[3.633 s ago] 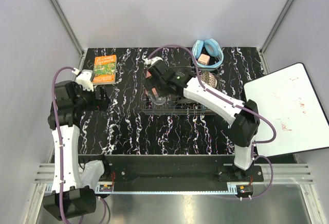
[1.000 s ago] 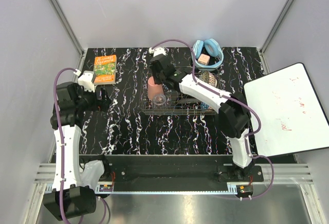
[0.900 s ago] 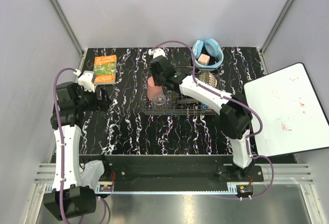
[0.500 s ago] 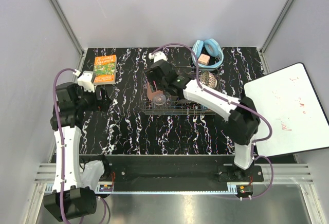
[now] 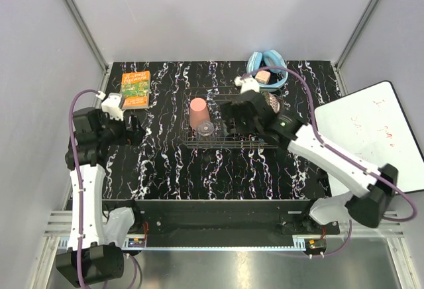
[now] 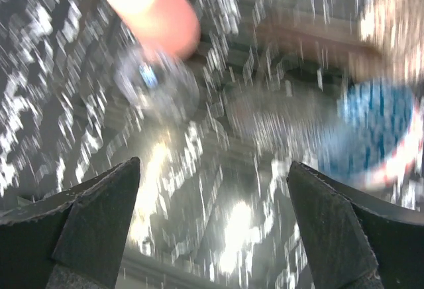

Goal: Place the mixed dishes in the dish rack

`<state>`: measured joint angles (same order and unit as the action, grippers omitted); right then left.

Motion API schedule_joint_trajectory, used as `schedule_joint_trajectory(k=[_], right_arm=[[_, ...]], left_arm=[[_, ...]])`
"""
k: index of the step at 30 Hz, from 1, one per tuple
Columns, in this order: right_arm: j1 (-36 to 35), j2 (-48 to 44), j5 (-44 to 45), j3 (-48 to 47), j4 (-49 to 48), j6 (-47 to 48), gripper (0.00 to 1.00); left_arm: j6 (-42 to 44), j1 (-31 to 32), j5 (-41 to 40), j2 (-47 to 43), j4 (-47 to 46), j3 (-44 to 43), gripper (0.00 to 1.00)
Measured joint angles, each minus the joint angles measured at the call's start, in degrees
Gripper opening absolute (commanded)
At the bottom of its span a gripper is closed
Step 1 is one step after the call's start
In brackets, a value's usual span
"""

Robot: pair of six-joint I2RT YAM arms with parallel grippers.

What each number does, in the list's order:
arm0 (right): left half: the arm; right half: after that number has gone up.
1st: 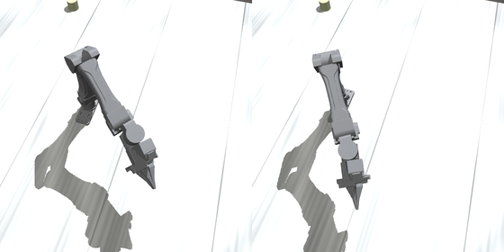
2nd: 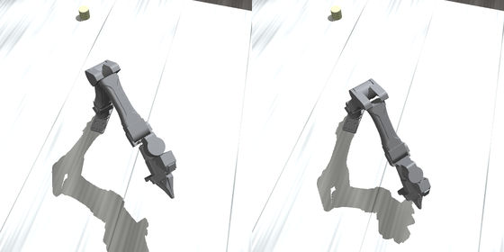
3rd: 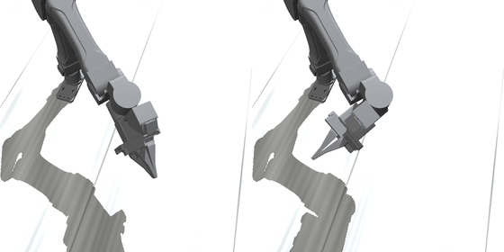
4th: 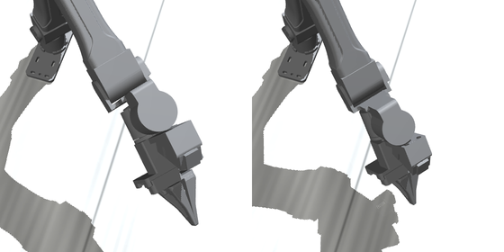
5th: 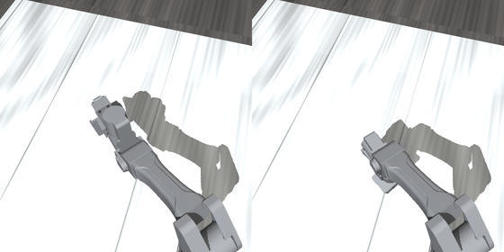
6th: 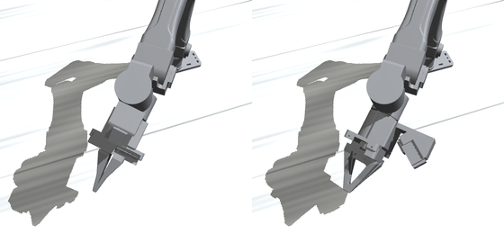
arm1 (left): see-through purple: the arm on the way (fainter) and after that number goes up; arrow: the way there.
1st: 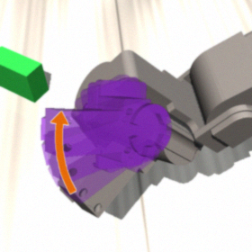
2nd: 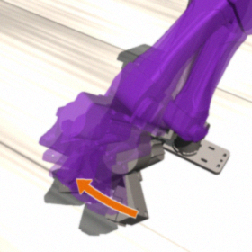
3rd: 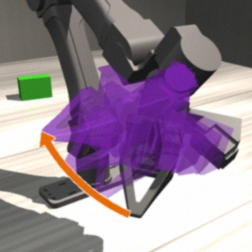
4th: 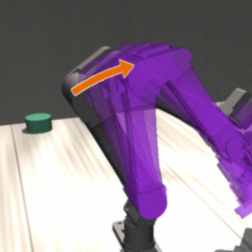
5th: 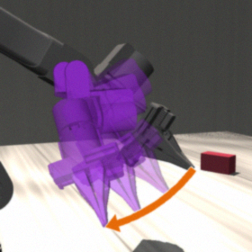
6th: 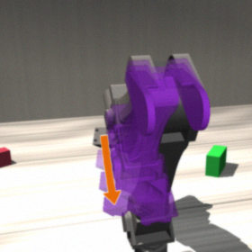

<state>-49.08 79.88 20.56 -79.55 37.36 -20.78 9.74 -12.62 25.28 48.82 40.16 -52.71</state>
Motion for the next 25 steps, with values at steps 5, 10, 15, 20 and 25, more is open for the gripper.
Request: schedule_joint_trajectory(k=[5, 10, 15, 20, 25], right_arm=[[-0.02, -8.85, -1.84, 8.66, 8.09, -7.32, 0.99], [-0.02, -16.96, -3.32, 11.89, 13.05, -11.72, 1.0], [-0.02, -20.83, -3.93, 11.78, 15.54, -13.7, 1.0], [-0.02, -20.39, -5.07, 11.74, 16.76, -14.1, 1.0], [-0.02, -20.39, -5.7, 11.74, 16.92, -14.27, 1.0]], left_arm=[[0.13, 2.23, 0.22, -0.61, 1.01, 0.0, 0.99], [0.09, 4.57, 0.22, -0.83, 1.14, 0.0, 0.99], [-0.57, 5.88, 0.24, -0.83, 2.29, -0.09, 0.99], [-0.79, 6.64, 0.22, -1.25, 3.56, -0.09, 0.99], [-0.83, 6.88, 0.22, -1.9, 3.93, -0.09, 0.99]])
